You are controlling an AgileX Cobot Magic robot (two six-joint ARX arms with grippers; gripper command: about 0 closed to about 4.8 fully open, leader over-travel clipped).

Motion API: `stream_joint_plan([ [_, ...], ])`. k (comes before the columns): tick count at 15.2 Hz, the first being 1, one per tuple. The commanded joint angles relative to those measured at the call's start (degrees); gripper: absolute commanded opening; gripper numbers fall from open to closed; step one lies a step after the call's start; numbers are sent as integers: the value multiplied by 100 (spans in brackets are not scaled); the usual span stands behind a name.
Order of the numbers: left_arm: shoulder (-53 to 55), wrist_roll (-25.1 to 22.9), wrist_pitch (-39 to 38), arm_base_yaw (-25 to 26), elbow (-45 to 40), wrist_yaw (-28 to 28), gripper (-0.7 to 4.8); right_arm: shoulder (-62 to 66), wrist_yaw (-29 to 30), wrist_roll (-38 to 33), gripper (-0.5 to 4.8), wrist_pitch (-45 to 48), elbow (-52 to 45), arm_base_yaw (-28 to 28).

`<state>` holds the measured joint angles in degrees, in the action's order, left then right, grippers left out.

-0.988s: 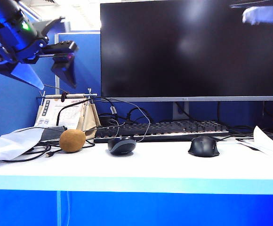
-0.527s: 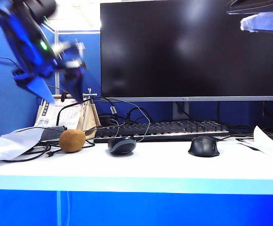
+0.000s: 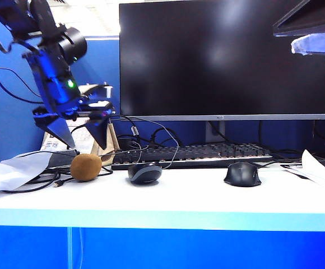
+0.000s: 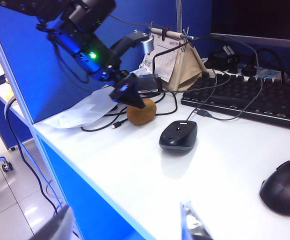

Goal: Pick up the kiwi and place it near the upside-down mouse.

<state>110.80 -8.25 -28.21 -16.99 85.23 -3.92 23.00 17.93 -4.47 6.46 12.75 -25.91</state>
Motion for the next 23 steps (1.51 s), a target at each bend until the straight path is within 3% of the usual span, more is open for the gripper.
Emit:
stream_joint_plan([
  [1,120,133,-98,11,68,2,479,0,-24,28,276,61,17,2],
  [16,691,122,603,11,232,24,479,4,-42,26,275,-66,-4,0],
  [23,789,120,393,11,229,20,479,203,-44,26,275,-15,-4,0],
])
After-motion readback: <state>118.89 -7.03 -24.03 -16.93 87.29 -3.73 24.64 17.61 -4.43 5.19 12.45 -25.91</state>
